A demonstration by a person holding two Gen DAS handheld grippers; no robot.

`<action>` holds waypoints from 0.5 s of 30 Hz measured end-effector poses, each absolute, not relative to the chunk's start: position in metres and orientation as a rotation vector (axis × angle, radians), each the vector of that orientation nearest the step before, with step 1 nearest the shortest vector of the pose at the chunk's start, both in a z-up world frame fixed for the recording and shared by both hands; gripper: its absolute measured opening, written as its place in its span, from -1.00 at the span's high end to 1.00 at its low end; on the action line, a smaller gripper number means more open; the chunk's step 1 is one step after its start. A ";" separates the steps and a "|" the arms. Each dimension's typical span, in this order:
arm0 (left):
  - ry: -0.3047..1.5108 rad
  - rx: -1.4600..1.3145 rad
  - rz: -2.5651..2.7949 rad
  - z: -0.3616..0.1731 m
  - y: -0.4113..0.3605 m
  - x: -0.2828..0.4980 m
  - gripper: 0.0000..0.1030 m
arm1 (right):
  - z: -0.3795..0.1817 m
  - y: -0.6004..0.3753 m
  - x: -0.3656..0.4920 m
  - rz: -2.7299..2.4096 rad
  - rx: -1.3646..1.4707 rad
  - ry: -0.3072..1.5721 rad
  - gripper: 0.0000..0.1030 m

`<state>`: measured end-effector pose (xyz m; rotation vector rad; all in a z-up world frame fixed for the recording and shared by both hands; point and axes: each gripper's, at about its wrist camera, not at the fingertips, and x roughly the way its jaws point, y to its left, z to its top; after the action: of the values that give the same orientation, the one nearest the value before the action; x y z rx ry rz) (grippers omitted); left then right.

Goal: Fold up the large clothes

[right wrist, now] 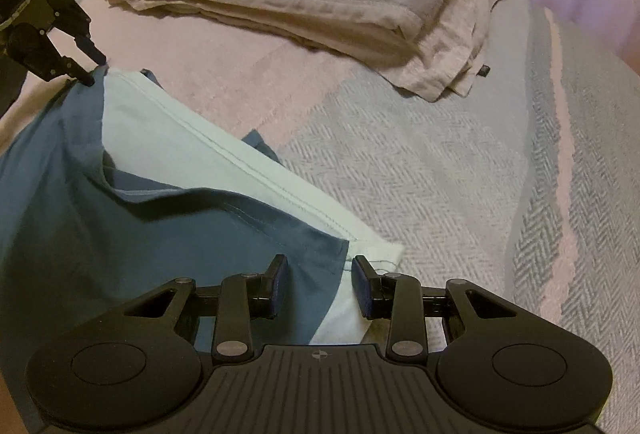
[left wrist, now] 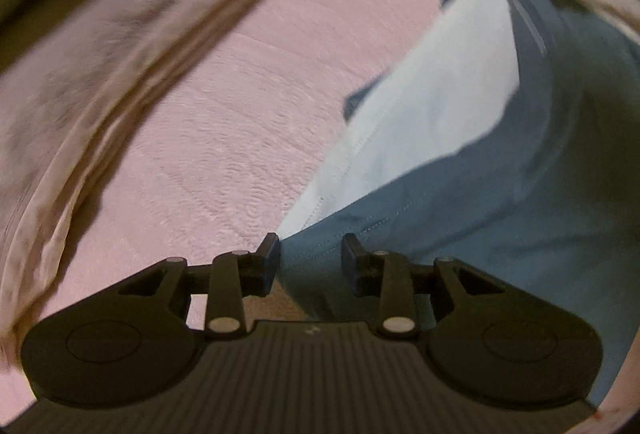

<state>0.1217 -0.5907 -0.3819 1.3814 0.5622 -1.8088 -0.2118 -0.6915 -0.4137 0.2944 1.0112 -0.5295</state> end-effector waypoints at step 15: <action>0.689 0.984 -1.680 -0.373 -0.581 0.164 1.00 | -0.419 -0.708 -0.214 -0.568 0.337 0.960 0.37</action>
<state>0.1638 -0.5805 -0.3727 0.9841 0.6890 -1.6799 -0.2140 -0.7084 -0.4189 0.3366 0.9602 -0.5681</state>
